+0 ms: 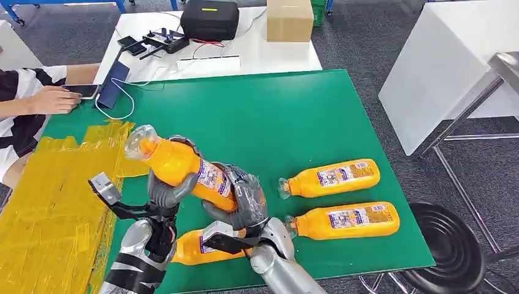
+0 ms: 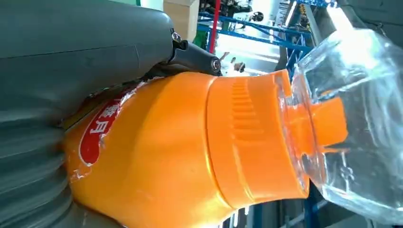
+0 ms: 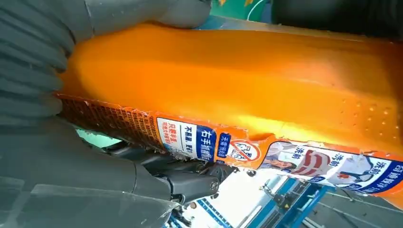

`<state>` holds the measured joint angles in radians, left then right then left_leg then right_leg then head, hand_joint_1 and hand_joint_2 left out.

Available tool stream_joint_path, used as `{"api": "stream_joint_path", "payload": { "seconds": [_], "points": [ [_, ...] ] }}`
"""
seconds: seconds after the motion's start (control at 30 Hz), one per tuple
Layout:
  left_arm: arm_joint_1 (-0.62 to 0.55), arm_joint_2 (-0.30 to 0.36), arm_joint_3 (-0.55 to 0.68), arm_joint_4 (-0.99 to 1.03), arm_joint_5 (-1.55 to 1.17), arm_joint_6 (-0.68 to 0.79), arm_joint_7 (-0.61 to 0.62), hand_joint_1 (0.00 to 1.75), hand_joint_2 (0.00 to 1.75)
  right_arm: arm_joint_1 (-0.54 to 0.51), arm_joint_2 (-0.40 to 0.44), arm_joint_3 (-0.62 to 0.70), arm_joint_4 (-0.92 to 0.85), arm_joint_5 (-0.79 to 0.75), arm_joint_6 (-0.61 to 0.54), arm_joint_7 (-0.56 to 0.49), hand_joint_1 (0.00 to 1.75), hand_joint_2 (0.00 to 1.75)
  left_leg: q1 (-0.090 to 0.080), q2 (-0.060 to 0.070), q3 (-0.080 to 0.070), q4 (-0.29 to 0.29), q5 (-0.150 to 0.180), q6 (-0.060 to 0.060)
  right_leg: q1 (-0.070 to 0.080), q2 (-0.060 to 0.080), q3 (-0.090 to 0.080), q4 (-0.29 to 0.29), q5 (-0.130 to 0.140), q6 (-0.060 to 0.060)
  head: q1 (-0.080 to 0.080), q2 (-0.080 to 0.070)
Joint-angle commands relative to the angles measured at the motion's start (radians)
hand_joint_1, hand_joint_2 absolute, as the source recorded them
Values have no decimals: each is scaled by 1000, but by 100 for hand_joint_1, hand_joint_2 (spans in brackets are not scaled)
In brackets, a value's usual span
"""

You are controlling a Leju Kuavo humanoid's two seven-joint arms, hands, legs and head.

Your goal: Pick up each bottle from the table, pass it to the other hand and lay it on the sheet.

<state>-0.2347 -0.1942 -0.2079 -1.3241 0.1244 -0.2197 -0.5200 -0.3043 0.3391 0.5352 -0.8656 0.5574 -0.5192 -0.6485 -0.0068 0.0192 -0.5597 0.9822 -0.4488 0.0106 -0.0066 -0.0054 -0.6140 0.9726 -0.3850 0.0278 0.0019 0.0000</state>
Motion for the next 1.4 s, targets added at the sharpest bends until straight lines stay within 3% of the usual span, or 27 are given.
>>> {"api": "stream_joint_path", "payload": {
  "seconds": [0.03,0.07,0.23,0.3,0.37,0.47,0.5,0.67,0.7,0.77,0.93,1.1,1.4],
  "points": [
    [-59,-12,25,-9,-57,80,-22,175,175,35,-6,-25,-15,-27,15,-7,0,175,2,-4,3,0,-1,-1,2,-3,5,-1,-2,0,0,0],
    [-53,-10,30,-30,-129,162,-34,175,175,57,-17,-32,-87,-60,44,-8,0,175,3,-5,4,1,-2,-1,2,-3,6,0,-3,0,0,0],
    [-50,-5,32,-39,-128,161,-35,175,175,67,-27,-29,-127,-63,60,10,0,175,1,-3,2,0,-1,-1,0,-2,3,-1,-1,0,0,0],
    [-51,-4,29,-65,-431,486,-70,175,175,99,-45,-40,-240,-136,137,7,0,175,1,-3,2,0,-1,-1,1,-1,3,-1,-1,0,0,0],
    [-50,1,40,-89,-671,695,-23,175,175,124,-71,-40,-354,-164,198,42,0,175,1,-4,1,0,-1,0,1,-2,2,0,-1,0,0,0],
    [-91,34,77,-73,-683,685,15,175,175,140,-106,-54,-476,-194,250,91,0,175,2,-5,3,2,-2,-1,2,-3,4,1,-3,0,0,0],
    [-124,55,100,-38,-774,731,47,175,175,142,-115,-59,-514,-208,267,96,0,0,1,-4,2,1,-1,-1,1,-3,3,0,-2,0,0,0],
    [-238,131,185,97,-1058,832,166,175,175,153,-142,-64,-622,-303,341,97,0,0,1,-2,1,0,0,-1,1,-1,2,0,0,0,0,0],
    [-264,170,205,148,-1156,849,217,175,175,156,-155,-64,-652,-367,384,103,0,175,2,-3,2,0,0,-1,1,-2,4,0,-1,-1,0,0],
    [-292,202,234,216,-1195,857,212,175,175,163,-171,-66,-680,-407,409,118,0,175,2,-4,4,0,-1,-2,1,-2,5,0,-1,-1,0,0],
    [-308,293,281,393,-1577,918,391,175,175,149,-223,-59,-680,-580,519,156,0,175,2,0,8,-2,-1,-2,2,2,7,-2,-1,-1,0,0],
    [-311,321,300,516,-1687,918,472,175,175,135,-253,-30,-683,-576,523,163,0,175,2,0,4,-1,0,-2,3,1,4,0,-1,0,0,0],
    [-312,322,313,566,-1651,918,464,175,175,135,-256,-18,-690,-568,512,165,0,175,3,-3,4,1,-1,-2,4,-1,6,0,-2,-1,0,0]
  ]
}}
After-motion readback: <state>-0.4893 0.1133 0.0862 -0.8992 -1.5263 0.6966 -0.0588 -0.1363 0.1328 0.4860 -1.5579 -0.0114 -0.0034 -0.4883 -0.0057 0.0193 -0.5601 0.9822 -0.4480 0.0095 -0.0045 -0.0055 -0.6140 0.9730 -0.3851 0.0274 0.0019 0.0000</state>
